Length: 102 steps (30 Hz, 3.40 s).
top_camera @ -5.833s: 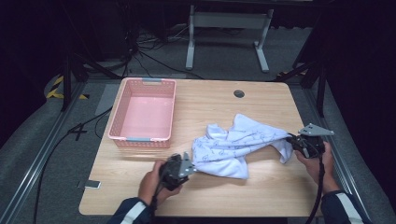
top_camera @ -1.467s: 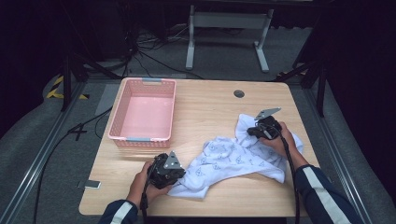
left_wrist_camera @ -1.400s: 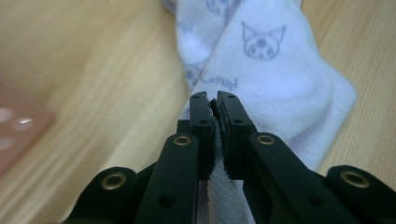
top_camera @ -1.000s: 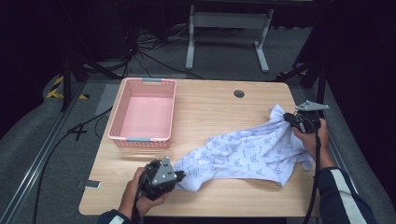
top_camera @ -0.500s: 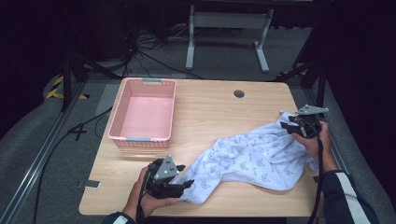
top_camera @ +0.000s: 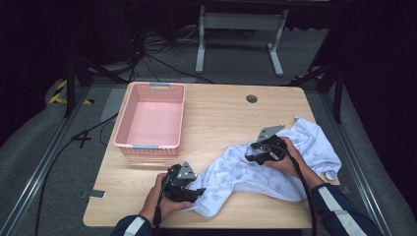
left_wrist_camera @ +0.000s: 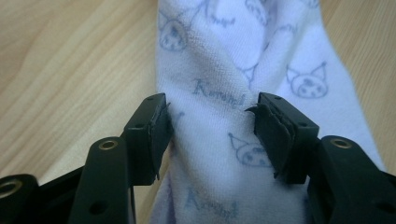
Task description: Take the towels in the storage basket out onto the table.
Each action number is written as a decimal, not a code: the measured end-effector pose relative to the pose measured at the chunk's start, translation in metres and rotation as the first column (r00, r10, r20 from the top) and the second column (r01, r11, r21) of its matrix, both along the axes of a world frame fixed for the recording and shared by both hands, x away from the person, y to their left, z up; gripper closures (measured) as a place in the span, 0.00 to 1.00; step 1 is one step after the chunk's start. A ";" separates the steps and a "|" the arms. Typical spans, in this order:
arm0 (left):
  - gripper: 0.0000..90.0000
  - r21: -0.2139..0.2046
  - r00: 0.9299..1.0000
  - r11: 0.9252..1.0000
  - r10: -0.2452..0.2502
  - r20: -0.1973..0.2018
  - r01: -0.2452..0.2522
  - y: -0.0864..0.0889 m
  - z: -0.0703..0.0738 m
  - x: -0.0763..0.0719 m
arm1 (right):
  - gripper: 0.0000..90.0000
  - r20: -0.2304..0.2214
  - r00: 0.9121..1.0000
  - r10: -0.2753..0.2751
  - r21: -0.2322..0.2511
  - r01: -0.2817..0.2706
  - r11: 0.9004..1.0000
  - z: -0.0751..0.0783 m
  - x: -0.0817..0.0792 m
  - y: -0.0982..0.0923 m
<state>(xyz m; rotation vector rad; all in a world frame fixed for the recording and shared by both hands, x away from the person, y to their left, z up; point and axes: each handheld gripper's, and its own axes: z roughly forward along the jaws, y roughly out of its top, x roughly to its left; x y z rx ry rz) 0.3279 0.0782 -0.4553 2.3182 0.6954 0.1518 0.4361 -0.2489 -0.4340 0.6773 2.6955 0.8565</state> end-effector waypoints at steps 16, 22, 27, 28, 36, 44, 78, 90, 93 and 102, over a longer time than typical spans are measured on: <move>0.87 -0.019 0.983 0.997 0.070 0.169 -0.068 0.014 0.029 -0.006 | 0.91 0.121 0.992 -0.029 0.070 0.021 0.997 0.012 -0.007 -0.004; 0.85 -0.027 0.945 0.990 0.141 0.296 -0.140 0.030 0.056 -0.019 | 0.91 0.238 0.971 -0.033 0.253 -0.030 0.967 0.064 -0.036 -0.032; 0.76 0.001 0.976 0.999 -0.054 0.210 0.055 0.023 0.052 -0.040 | 0.90 0.201 0.972 0.121 0.209 -0.163 0.964 0.065 -0.079 -0.058; 0.75 0.002 0.979 0.997 -0.072 0.189 0.073 0.020 0.049 -0.045 | 0.90 0.175 0.970 0.170 0.179 -0.201 0.963 0.060 -0.086 -0.063; 0.46 -0.106 0.996 0.994 -0.011 0.094 0.021 0.027 0.041 -0.053 | 0.87 -0.021 0.972 0.234 0.058 -0.233 0.971 0.010 -0.123 -0.084; 0.43 -0.041 0.996 0.998 0.056 0.072 -0.053 0.024 0.028 -0.009 | 0.88 -0.047 0.984 0.170 0.042 -0.169 0.985 -0.004 -0.126 -0.092; 0.91 -0.057 0.986 0.985 0.163 0.020 -0.162 0.074 0.015 -0.047 | 0.81 0.030 0.992 -0.121 0.050 0.119 0.992 -0.006 -0.089 -0.104; 0.55 -0.004 0.984 0.997 0.074 0.164 -0.074 0.017 0.020 0.002 | 0.61 0.172 0.927 -0.334 0.237 0.291 0.927 0.017 -0.086 -0.134; 0.57 0.022 0.986 0.998 0.051 0.158 -0.055 0.007 0.015 0.016 | 0.64 0.193 0.886 -0.422 0.249 0.372 0.894 0.018 -0.081 -0.148; 0.79 0.077 0.995 0.995 0.052 0.084 -0.059 0.009 -0.005 0.038 | 0.68 0.134 0.827 -0.545 0.155 0.526 0.836 -0.004 -0.046 -0.181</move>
